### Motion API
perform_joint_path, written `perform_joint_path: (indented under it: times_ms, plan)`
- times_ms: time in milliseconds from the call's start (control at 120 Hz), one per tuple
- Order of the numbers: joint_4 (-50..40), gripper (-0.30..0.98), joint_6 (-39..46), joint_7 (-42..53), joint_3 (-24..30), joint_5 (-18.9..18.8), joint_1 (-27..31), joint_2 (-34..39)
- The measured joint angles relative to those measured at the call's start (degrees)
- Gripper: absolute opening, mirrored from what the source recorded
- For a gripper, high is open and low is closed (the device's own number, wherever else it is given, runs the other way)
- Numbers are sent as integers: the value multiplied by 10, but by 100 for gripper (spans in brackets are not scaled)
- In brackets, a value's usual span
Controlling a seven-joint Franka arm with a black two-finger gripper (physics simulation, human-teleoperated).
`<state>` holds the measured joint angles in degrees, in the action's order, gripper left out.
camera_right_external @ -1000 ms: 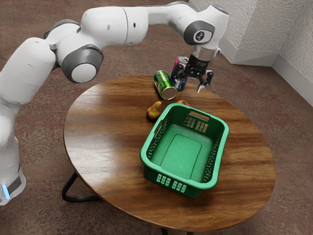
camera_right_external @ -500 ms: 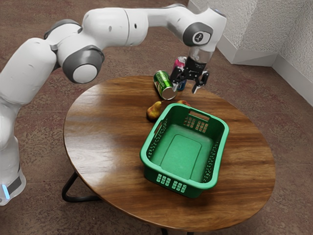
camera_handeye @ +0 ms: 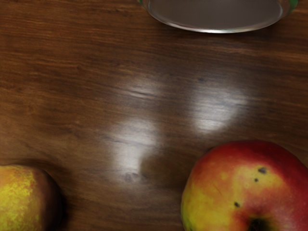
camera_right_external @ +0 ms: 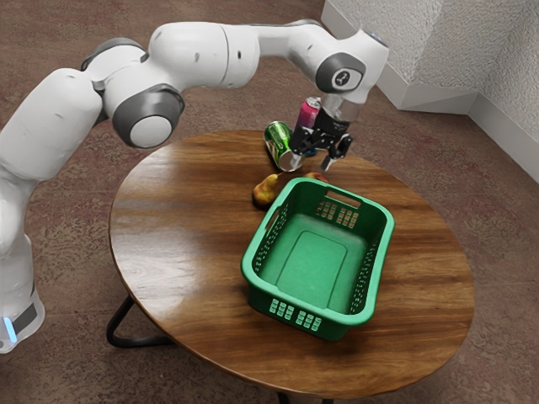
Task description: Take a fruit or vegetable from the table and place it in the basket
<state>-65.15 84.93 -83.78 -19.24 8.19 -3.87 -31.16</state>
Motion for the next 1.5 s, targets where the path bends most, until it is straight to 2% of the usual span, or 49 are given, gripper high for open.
perform_joint_path:
  times_ms: [292, 733, 1500]
  plan:
    - [0, 69, 10, -13, 1, -32, 0, -11]
    - [1, 69, 54, -23, 2, -29, 0, -31]
    - [0, 68, 72, -25, 1, -14, 1, -54]
